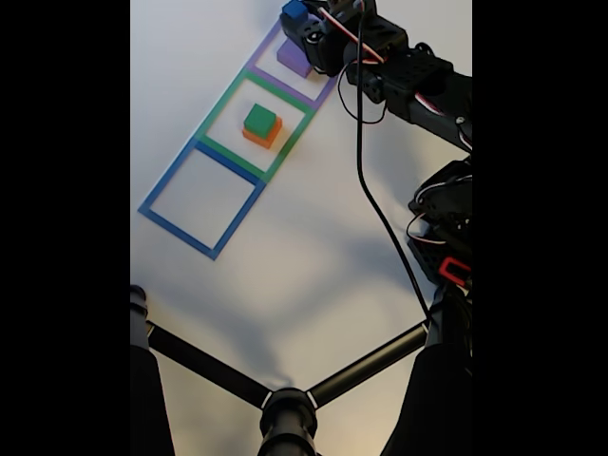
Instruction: Tower of hanoi
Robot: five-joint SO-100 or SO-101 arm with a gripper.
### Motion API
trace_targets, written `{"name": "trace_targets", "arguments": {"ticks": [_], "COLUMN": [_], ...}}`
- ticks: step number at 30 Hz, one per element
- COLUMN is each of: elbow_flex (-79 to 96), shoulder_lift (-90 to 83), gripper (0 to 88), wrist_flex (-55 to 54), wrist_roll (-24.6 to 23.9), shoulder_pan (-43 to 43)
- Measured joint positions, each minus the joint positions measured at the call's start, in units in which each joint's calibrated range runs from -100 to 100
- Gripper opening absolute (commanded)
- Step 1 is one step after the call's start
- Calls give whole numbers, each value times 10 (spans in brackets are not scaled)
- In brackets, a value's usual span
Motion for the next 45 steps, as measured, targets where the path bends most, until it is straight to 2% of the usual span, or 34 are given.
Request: {"name": "trace_targets", "arguments": {"ticks": [5,12,16,21,29,33,39,45], "elbow_flex": [-142,-421,-504,-547,-543,-480,-293,-70], "shoulder_lift": [-87,-107,-129,-155,-167,-182,-212,-224], "gripper": [51,51,51,51,53,53,53,54], "wrist_flex": [278,656,781,851,873,837,674,433], "wrist_roll": [0,0,-4,-2,-4,-2,0,0], "shoulder_pan": [-29,-96,-136,-174,-212,-217,-203,-197]}}
